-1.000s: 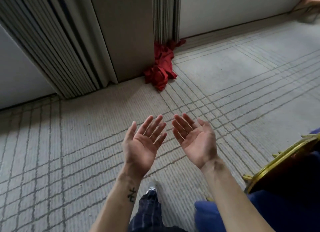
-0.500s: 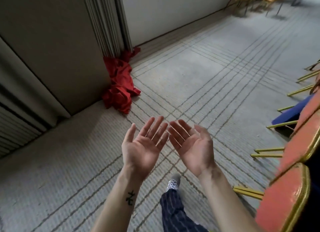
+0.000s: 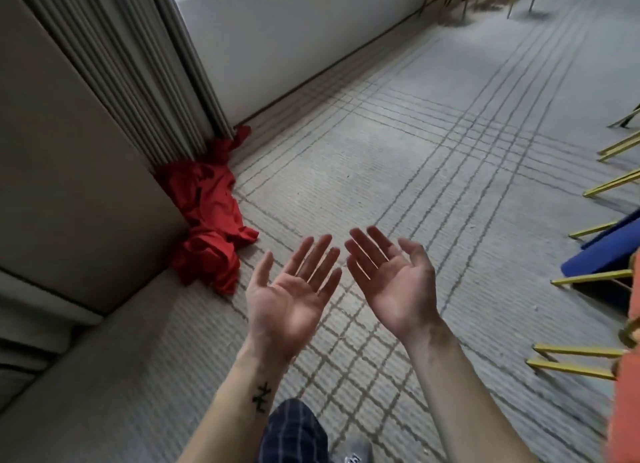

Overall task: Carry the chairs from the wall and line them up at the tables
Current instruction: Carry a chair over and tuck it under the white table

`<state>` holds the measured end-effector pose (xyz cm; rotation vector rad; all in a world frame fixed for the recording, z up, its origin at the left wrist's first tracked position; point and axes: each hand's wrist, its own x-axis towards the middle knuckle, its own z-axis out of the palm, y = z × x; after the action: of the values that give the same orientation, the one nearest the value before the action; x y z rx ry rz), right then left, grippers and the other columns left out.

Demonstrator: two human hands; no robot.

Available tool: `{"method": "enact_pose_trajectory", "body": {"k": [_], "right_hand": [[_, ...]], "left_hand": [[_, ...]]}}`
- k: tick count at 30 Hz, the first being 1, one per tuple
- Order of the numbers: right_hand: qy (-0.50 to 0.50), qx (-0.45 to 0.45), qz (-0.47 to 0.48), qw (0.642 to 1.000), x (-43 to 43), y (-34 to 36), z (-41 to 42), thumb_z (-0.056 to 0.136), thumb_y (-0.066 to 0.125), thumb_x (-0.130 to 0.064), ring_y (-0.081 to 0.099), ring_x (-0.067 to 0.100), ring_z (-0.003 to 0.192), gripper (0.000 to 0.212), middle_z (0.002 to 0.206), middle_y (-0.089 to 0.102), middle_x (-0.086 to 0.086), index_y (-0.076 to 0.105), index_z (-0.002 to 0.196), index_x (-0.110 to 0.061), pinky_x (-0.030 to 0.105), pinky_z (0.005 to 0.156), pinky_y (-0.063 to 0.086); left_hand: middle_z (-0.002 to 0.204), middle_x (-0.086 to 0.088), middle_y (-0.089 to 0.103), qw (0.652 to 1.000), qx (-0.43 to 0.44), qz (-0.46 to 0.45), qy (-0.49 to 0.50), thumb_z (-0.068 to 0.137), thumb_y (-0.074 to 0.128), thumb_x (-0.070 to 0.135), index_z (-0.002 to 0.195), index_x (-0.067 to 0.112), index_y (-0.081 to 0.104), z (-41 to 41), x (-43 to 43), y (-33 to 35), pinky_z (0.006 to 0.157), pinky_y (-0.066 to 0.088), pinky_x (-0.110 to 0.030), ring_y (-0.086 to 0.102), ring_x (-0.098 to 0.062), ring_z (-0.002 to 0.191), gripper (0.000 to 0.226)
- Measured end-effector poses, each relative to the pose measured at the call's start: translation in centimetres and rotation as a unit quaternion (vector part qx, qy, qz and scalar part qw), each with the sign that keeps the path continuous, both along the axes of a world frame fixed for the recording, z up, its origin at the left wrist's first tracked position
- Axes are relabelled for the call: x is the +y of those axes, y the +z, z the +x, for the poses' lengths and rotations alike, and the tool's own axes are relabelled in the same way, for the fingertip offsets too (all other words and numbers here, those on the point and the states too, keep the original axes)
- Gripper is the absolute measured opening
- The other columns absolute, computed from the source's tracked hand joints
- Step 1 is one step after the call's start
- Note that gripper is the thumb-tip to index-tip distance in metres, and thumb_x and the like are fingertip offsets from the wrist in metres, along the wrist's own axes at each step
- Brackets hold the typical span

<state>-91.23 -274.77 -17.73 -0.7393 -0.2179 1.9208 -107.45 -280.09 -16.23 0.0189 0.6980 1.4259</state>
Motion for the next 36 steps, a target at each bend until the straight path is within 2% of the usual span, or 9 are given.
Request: {"method": "enact_pose_trajectory", "body": {"k": [4,8,18,20,23,28,32,33,36], "right_hand": [[-0.015,-0.016,0.003,1.0,10.0,-0.8,-0.3,0.101,0.042,-0.036,0.066,0.031,0.116,0.043,0.131,0.067,0.017,0.057,0.131,-0.007,0.04,0.103,0.046],[-0.028,-0.037,0.002,0.999,20.9,-1.1,-2.4,0.101,0.042,-0.035,0.066,0.03,0.116,0.044,0.131,0.067,0.017,0.057,0.132,-0.007,0.04,0.106,0.045],[-0.109,-0.04,0.004,0.993,44.8,2.6,-4.0,0.101,0.043,-0.035,0.066,0.032,0.116,0.041,0.131,0.067,0.019,0.059,0.126,-0.007,0.041,0.105,0.046],[-0.133,-0.033,-0.001,0.991,50.2,2.3,-2.6,0.1,0.043,-0.034,0.066,0.032,0.117,0.041,0.132,0.066,0.019,0.06,0.126,-0.007,0.041,0.106,0.045],[-0.144,-0.028,-0.004,0.989,56.0,1.6,-1.3,0.1,0.044,-0.034,0.065,0.032,0.119,0.042,0.133,0.066,0.019,0.059,0.128,-0.006,0.042,0.109,0.043],[-0.16,-0.016,0.001,0.987,70.8,-0.3,2.9,0.101,0.041,-0.035,0.067,0.031,0.115,0.042,0.13,0.067,0.018,0.06,0.126,-0.006,0.041,0.106,0.044],[-0.159,0.001,0.006,0.987,80.2,0.7,5.7,0.101,0.041,-0.035,0.066,0.031,0.117,0.043,0.131,0.067,0.018,0.06,0.127,-0.007,0.042,0.108,0.043],[-0.16,0.0,0.021,0.987,85.3,1.9,7.3,0.101,0.041,-0.036,0.067,0.031,0.115,0.043,0.13,0.067,0.019,0.061,0.126,-0.006,0.042,0.106,0.044],[-0.165,0.0,0.031,0.986,91.6,2.8,9.2,0.101,0.041,-0.035,0.069,0.03,0.111,0.041,0.128,0.069,0.018,0.062,0.122,-0.007,0.04,0.1,0.047]], "left_hand": [[0.144,-0.018,0.058,1.0,-0.017,0.005,-0.018,0.102,0.041,0.051,0.147,0.006,0.048,-1.1,10.4,-1.4,0.115,0.037,-0.048,0.057,-0.035,0.133,0.064],[0.144,-0.018,0.058,0.999,-0.027,0.015,-0.031,0.103,0.038,0.05,0.148,0.007,0.046,-3.0,22.0,-2.8,0.119,0.032,-0.049,0.055,-0.035,0.134,0.063],[0.146,-0.016,0.057,0.991,-0.026,0.046,-0.127,0.104,0.036,0.051,0.149,0.008,0.045,-5.1,50.5,1.1,0.122,0.028,-0.049,0.056,-0.034,0.134,0.064],[0.146,-0.016,0.057,0.988,-0.017,0.042,-0.148,0.104,0.035,0.051,0.149,0.007,0.045,-3.7,56.7,0.9,0.121,0.029,-0.049,0.056,-0.034,0.134,0.064],[0.145,-0.017,0.058,0.985,-0.058,0.031,-0.158,0.103,0.037,0.049,0.149,0.007,0.045,-2.2,62.9,0.0,0.119,0.031,-0.048,0.057,-0.035,0.133,0.063],[0.143,-0.018,0.059,0.986,-0.03,0.017,-0.162,0.103,0.039,0.049,0.148,0.006,0.047,1.9,76.9,-1.4,0.115,0.036,-0.048,0.058,-0.036,0.132,0.063],[0.142,-0.017,0.06,0.984,0.002,0.022,-0.175,0.102,0.038,0.05,0.146,0.005,0.049,4.8,86.3,0.8,0.116,0.035,-0.048,0.058,-0.035,0.131,0.063],[0.142,-0.017,0.06,0.985,0.01,0.042,-0.17,0.102,0.038,0.05,0.145,0.005,0.05,6.7,91.3,2.1,0.116,0.036,-0.047,0.058,-0.035,0.131,0.063],[0.142,-0.017,0.06,0.985,-0.002,0.041,-0.166,0.102,0.039,0.05,0.145,0.005,0.05,8.6,97.5,2.9,0.114,0.037,-0.047,0.059,-0.035,0.131,0.063]]}}
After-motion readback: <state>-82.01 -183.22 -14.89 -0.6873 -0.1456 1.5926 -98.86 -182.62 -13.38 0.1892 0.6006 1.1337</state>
